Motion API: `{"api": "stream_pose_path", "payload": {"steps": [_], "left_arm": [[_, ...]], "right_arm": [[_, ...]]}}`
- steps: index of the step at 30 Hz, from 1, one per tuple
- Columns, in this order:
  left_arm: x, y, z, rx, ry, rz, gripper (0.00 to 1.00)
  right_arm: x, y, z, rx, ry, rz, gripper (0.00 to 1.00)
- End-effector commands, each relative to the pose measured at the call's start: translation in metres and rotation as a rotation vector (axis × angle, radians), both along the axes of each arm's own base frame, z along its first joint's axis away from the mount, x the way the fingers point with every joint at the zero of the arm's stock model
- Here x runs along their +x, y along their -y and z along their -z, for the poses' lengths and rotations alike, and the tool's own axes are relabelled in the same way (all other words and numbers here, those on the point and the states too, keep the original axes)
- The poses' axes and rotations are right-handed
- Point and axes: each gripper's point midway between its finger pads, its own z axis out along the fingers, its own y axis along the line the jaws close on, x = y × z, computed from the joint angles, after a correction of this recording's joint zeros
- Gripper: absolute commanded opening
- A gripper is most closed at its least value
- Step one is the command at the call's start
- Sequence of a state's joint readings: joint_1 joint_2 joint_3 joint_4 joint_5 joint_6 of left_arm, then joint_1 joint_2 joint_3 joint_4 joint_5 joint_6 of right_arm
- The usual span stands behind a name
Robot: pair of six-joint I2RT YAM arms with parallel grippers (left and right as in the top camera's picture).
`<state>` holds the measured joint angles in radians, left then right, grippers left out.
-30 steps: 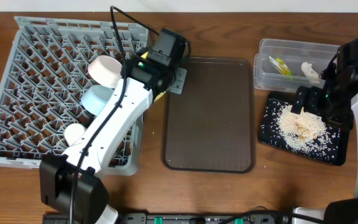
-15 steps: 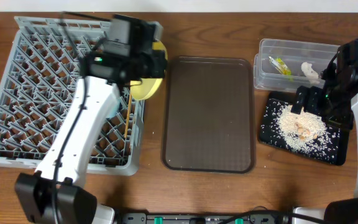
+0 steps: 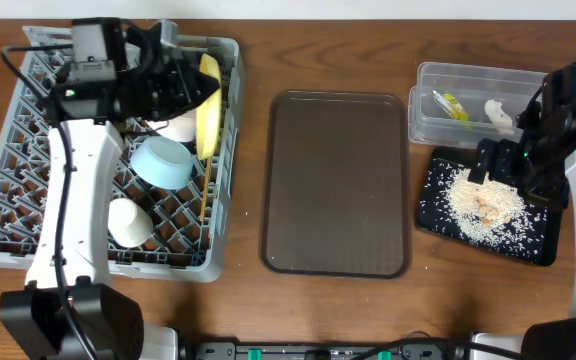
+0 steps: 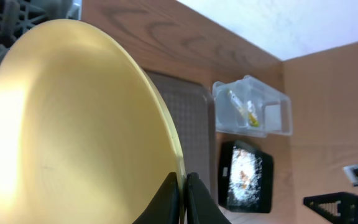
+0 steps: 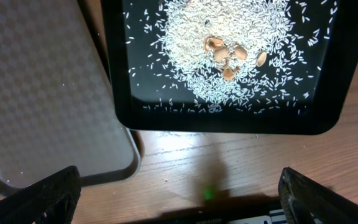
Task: Sort waste into correct bins and load items into the dishwasher
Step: 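Carry the yellow plate over the rack's right side with the left gripper, then lower the yellow plate upright into the rack slots beside the bowls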
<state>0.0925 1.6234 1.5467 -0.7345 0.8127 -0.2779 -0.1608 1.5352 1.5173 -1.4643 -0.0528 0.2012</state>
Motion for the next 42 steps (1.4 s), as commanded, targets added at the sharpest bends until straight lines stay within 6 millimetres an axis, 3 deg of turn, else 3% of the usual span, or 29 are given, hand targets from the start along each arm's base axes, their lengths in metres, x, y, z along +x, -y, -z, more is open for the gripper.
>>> {"api": "stream_pose_path", "payload": {"steps": [1,14,31,37,42], "left_arm": [[-0.003,-0.003,-0.007,-0.076,-0.011,0.010,0.07],[-0.009,0.012,-0.032,-0.254,0.002,0.094,0.07],[0.002,0.006,-0.010,-0.229,-0.045,0.060,0.07],[0.010,0.004,0.010,-0.238,-0.096,0.050,0.07],[0.018,-0.011,0.028,-0.247,-0.136,0.014,0.07]], "right_arm": [[0.001,0.000,-0.005,0.002,0.016,0.002,0.99],[0.000,0.000,-0.005,0.002,0.014,0.002,0.99],[0.000,0.000,-0.005,0.002,0.014,0.002,0.99],[0.000,0.000,-0.005,0.002,0.013,0.002,0.99],[-0.001,0.000,-0.005,0.002,0.011,0.002,0.99]]}}
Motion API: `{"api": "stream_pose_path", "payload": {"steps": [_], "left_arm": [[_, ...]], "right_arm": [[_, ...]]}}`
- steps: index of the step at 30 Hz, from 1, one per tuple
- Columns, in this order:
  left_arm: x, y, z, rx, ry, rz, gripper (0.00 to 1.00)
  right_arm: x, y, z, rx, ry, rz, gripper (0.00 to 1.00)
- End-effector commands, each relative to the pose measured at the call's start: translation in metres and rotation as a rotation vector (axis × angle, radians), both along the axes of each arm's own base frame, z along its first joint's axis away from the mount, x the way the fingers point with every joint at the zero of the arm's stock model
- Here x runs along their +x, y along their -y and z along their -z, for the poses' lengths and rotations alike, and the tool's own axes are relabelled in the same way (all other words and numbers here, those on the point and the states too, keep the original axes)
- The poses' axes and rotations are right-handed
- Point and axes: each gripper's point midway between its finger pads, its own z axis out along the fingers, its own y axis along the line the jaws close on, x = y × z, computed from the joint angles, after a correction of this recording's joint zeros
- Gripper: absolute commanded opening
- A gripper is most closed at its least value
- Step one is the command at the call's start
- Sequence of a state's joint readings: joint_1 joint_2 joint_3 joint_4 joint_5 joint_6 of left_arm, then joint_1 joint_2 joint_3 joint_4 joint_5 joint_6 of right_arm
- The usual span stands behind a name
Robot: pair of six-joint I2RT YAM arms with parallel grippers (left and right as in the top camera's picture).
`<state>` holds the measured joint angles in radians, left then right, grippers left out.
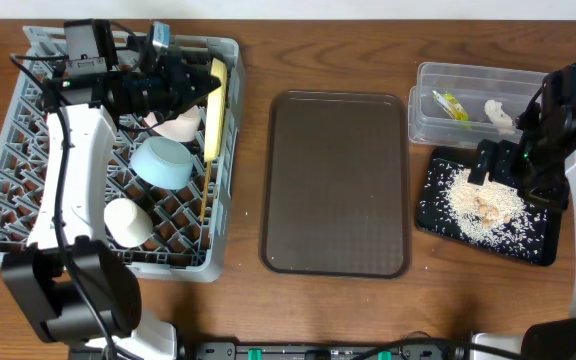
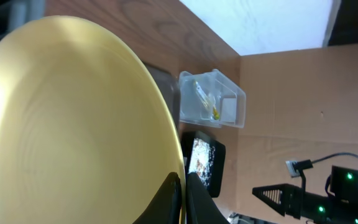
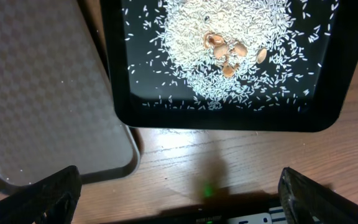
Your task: Sort waste into correct bins and load items into the dishwasher
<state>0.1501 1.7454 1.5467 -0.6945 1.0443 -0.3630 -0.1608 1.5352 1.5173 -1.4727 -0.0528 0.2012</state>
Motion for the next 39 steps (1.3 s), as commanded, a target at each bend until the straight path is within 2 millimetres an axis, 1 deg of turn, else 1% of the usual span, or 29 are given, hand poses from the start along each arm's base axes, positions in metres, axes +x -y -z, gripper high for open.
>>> {"api": "stream_pose_path", "payload": {"steps": [1,3,4,5,7,9,10,14,17,19,22,23,24,26,29,30,32,33,35,36,38,39], "left_arm": [[0.007,-0.014,0.012,-0.010,-0.026,-0.026,0.08],[0.011,-0.024,0.024,0.026,-0.050,-0.060,0.08],[0.012,-0.033,0.033,0.068,-0.073,-0.093,0.08],[0.013,-0.044,0.043,0.125,-0.102,-0.135,0.10],[0.011,-0.062,0.059,0.230,-0.143,-0.194,0.24],[0.008,-0.073,0.067,0.302,-0.149,-0.201,0.33],[0.004,-0.079,0.072,0.339,-0.154,-0.196,0.40],[-0.005,-0.094,0.078,0.370,-0.194,-0.217,0.56],[-0.010,-0.106,0.077,0.364,-0.214,-0.245,0.62],[-0.015,-0.111,0.072,0.363,-0.220,-0.259,0.64],[-0.023,-0.110,0.061,0.385,-0.191,-0.241,0.68],[-0.026,-0.109,0.057,0.404,-0.178,-0.230,0.70],[-0.030,-0.110,0.055,0.449,-0.176,-0.232,0.70],[-0.039,-0.118,0.056,0.571,-0.191,-0.249,0.71],[-0.055,-0.128,0.061,0.782,-0.227,-0.235,0.74],[-0.064,-0.127,0.065,0.866,-0.255,-0.197,0.75],[-0.078,-0.118,0.070,0.924,-0.291,-0.127,0.76],[-0.091,-0.112,0.074,0.960,-0.338,-0.081,0.76],[-0.101,-0.102,0.076,0.968,-0.365,-0.035,0.77],[-0.104,-0.099,0.076,0.970,-0.371,-0.021,0.79],[-0.110,-0.091,0.076,0.974,-0.382,0.012,0.81],[-0.113,-0.088,0.075,0.976,-0.384,0.023,0.81]], "right_arm": [[0.002,0.000,-0.005,0.001,0.020,0.002,0.99],[0.002,0.000,-0.005,0.001,0.021,0.002,0.99],[0.002,0.000,-0.005,0.001,0.021,0.002,0.99],[0.002,0.000,-0.005,0.001,0.020,0.002,0.99],[0.001,0.000,-0.005,0.002,0.017,0.002,0.99],[0.001,0.000,-0.005,0.002,0.016,0.002,0.99],[0.001,0.000,-0.005,0.001,0.018,0.002,0.99],[0.002,0.000,-0.005,0.001,0.020,0.002,0.99],[0.002,0.000,-0.005,0.001,0.021,0.002,0.99],[0.005,0.001,-0.006,-0.001,0.033,0.002,0.99],[0.014,0.001,-0.007,-0.003,0.073,0.001,0.99],[0.021,0.001,-0.008,-0.002,0.100,0.000,0.99],[0.032,0.000,-0.010,0.009,0.147,-0.005,0.99],[0.049,-0.007,-0.015,0.040,0.221,-0.034,0.99],[0.080,-0.026,-0.027,0.087,0.364,-0.154,0.99],[0.093,-0.031,-0.031,0.073,0.419,-0.189,0.99],[0.104,-0.036,-0.034,0.060,0.459,-0.235,0.99],[0.112,-0.039,-0.031,0.050,0.472,-0.255,0.99],[0.116,-0.035,-0.021,0.021,0.443,-0.243,0.99],[0.115,-0.031,-0.016,0.007,0.423,-0.223,0.99],[0.108,-0.017,0.000,-0.041,0.337,-0.144,0.99],[0.104,-0.015,0.005,-0.048,0.313,-0.135,0.99]]}}
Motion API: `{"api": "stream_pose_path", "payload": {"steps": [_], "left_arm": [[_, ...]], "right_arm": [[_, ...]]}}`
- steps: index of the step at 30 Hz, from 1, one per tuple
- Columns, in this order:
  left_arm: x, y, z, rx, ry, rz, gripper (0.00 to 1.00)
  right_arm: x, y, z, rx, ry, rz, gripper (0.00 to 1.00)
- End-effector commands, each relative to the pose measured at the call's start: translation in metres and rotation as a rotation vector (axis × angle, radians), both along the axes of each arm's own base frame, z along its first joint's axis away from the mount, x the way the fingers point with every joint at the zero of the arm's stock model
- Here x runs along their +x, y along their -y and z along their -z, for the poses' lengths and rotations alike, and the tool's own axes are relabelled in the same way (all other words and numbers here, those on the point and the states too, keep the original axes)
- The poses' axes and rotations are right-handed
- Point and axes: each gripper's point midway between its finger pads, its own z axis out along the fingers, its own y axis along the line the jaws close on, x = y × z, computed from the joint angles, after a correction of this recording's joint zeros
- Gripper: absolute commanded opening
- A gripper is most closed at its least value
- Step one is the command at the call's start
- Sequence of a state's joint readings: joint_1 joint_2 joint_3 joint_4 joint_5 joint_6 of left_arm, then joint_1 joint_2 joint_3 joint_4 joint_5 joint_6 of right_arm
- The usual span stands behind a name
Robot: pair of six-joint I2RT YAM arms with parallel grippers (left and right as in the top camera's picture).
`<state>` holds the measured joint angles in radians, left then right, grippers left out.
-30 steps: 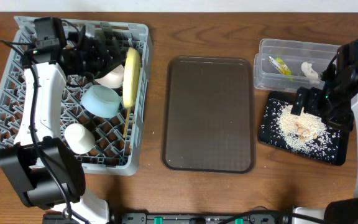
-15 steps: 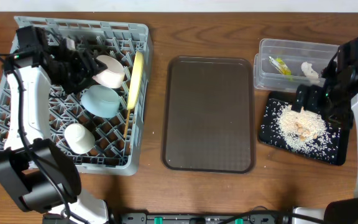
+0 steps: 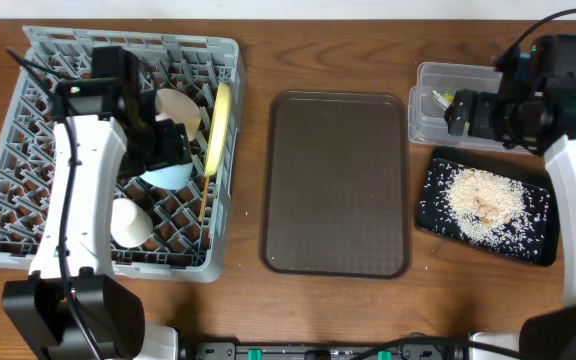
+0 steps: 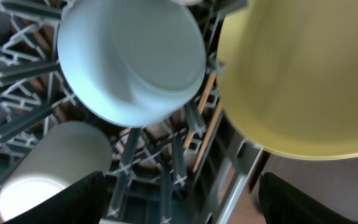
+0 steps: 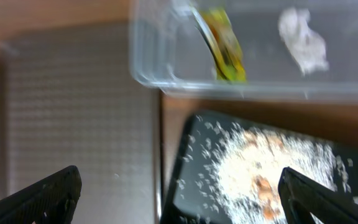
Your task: Sort waste into correct bins and load items into the dishwasher
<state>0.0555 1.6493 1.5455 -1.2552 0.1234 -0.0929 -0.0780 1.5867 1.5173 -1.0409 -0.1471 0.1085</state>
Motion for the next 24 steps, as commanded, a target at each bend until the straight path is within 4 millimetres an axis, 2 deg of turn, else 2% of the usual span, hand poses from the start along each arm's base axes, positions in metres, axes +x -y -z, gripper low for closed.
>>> {"api": "stream_pose_path", "payload": {"steps": [1,4,8,13,19,20,24], "left_arm": [[-0.008,0.001,-0.003,0.059,-0.016,0.049,0.81],[-0.011,0.008,-0.009,0.062,0.024,0.069,0.82],[-0.018,0.011,-0.024,0.065,0.187,0.073,0.82],[-0.040,0.010,-0.036,0.081,0.383,0.099,0.82],[-0.076,0.012,-0.035,0.065,0.557,0.066,0.82],[-0.083,0.012,-0.032,0.060,0.568,0.054,0.94],[-0.098,0.013,-0.029,0.054,0.608,0.049,0.94]], "right_arm": [[-0.006,0.016,0.022,-0.061,-0.091,0.072,0.99],[-0.014,0.015,0.032,-0.059,-0.126,0.071,0.99],[-0.025,0.013,0.043,-0.057,-0.165,0.068,0.99],[-0.033,0.008,0.049,-0.059,-0.094,0.056,0.99],[-0.060,-0.002,0.028,-0.068,0.119,0.037,0.99],[-0.066,-0.002,0.023,-0.069,0.150,0.038,0.99],[-0.095,0.004,0.004,-0.105,0.239,0.061,0.99]]}}
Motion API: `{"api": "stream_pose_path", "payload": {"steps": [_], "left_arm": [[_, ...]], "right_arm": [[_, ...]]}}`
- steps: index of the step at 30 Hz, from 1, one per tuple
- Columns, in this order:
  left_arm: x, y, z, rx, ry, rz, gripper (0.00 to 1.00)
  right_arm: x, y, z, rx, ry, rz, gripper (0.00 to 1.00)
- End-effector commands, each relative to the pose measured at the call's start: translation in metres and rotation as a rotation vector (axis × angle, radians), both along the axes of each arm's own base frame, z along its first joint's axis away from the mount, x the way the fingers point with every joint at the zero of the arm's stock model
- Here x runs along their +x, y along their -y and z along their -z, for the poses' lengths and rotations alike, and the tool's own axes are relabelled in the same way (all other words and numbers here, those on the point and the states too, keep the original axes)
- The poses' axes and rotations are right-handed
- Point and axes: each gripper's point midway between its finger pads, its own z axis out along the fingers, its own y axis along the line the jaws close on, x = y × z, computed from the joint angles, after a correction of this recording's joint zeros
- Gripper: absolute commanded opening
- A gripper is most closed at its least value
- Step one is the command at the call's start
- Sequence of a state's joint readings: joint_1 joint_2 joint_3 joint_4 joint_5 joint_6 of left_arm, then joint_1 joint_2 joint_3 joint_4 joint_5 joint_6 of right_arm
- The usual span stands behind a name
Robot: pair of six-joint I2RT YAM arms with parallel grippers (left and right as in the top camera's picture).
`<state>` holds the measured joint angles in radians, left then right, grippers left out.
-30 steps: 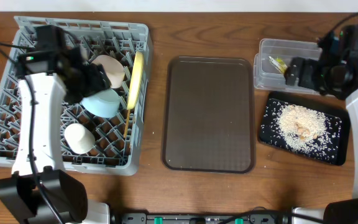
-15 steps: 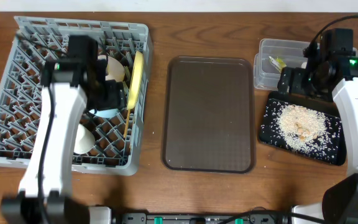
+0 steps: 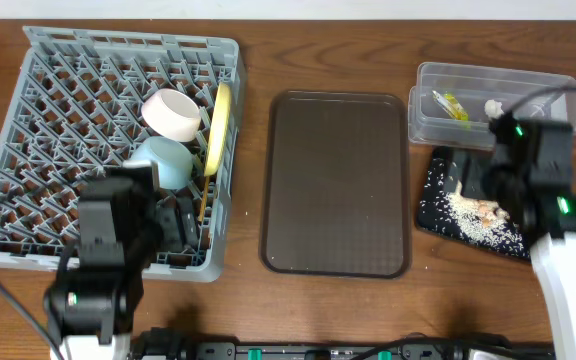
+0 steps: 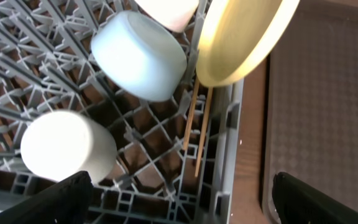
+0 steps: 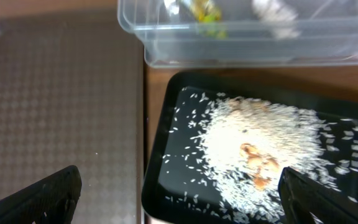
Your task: Sort waste into correct bins and load items into the dishwasher
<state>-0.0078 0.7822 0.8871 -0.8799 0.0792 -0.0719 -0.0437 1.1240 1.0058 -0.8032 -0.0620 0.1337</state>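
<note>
The yellow plate stands on edge in the right side of the grey dish rack. Beside it are a cream cup and a light blue bowl. In the left wrist view the plate, bowl, a white cup and a pair of chopsticks lie below my left gripper, which is open and empty over the rack's front edge. My right gripper is open and empty above the black tray of rice and shells.
A brown serving tray lies in the middle of the table. A clear bin holding a yellow wrapper and a white scrap stands behind the black tray. My left arm covers the rack's front right corner.
My left gripper was over the blue bowl inside the rack and is now back over the rack's front edge. My right gripper was above the clear bin and is now above the black tray.
At first my left gripper was shut on the yellow plate over the rack, and my right hung open above the black tray. Then the plate was upright at the rack's right side. Later it stood in the rack, released. Both grippers are now open and empty.
</note>
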Motion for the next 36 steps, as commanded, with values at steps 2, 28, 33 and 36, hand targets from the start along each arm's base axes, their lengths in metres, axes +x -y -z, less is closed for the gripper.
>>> {"api": "stream_pose_path", "payload": {"steps": [2,28,33,36], "left_arm": [[-0.009,0.000,-0.001,-0.012,0.038,-0.009,0.94],[-0.009,0.000,0.000,-0.012,0.034,-0.009,0.96],[-0.009,0.000,0.000,-0.012,0.034,-0.009,0.96],[-0.009,0.000,0.000,-0.012,0.034,-0.009,0.96]], "right_arm": [[-0.029,0.006,-0.016,-0.034,0.067,0.031,0.99],[-0.063,0.004,-0.015,-0.033,0.014,0.029,0.99],[-0.059,0.005,-0.031,-0.075,0.119,-0.009,0.99],[-0.054,0.004,-0.046,-0.092,0.270,-0.020,0.99]]}}
